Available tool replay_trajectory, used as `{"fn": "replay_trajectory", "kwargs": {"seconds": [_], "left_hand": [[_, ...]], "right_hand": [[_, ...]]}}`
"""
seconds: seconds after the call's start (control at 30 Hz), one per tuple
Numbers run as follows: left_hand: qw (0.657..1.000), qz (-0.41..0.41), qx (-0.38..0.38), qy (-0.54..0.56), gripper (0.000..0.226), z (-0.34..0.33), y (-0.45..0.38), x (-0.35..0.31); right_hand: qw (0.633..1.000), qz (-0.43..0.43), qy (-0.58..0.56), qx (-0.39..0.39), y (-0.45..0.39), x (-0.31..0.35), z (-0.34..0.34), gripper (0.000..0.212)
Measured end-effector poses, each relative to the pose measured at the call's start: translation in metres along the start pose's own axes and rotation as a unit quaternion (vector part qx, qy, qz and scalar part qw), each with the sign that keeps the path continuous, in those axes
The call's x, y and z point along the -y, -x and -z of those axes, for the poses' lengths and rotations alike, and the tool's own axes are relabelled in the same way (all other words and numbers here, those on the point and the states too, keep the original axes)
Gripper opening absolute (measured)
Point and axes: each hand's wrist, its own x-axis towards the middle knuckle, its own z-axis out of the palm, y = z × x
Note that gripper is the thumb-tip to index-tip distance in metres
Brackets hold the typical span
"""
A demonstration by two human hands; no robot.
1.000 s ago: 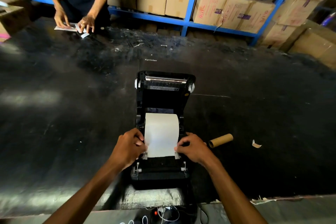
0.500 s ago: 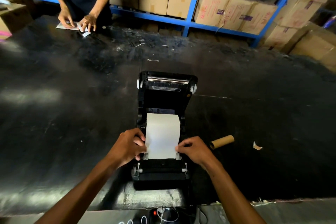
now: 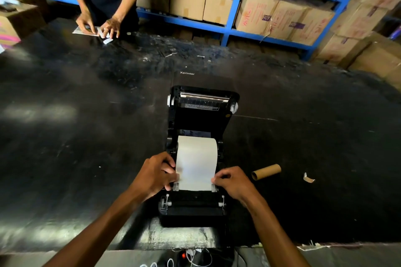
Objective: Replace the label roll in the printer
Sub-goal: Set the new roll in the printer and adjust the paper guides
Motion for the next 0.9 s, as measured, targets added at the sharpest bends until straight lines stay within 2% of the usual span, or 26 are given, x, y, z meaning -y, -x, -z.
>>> {"fn": "replay_trajectory", "kwargs": {"seconds": [0.1,0.27,0.37,0.5,0.63,0.77,0.83,0.9], "left_hand": [[1.000,-0.005,-0.013,-0.008,0.020,-0.002,0.001,0.000],[0.998,-0.024,0.028,-0.042,0.019,0.000,0.000,-0.001],[0.999,-0.022,0.014,-0.021,0.020,0.000,0.000,0.002],[0.999,-0.012,-0.026,0.020,0.020,-0.005,0.002,0.006],[0.999,-0.043,-0.025,-0.010,0.022,-0.006,0.005,0.008],[0.997,-0.057,-0.015,-0.053,0.023,-0.007,0.004,0.008],[0.995,-0.061,-0.029,-0.067,0.025,-0.009,0.004,0.009],[0.995,-0.064,-0.030,-0.077,0.026,-0.009,0.004,0.011]], "right_hand": [[1.000,-0.005,0.023,0.015,-0.002,0.004,0.003,0.009],[1.000,0.004,0.001,-0.006,0.000,0.007,0.005,0.007],[1.000,0.006,0.012,-0.018,0.000,0.005,0.002,0.004],[0.999,0.020,0.022,-0.039,0.002,0.001,-0.005,0.019],[0.999,0.019,0.032,-0.022,0.003,-0.002,-0.004,0.022],[0.997,0.006,0.074,0.033,0.000,0.004,0.006,0.023],[0.993,0.008,0.116,0.027,-0.001,0.008,0.007,0.019],[0.994,0.010,0.112,0.017,-0.001,0.009,0.005,0.016]]}}
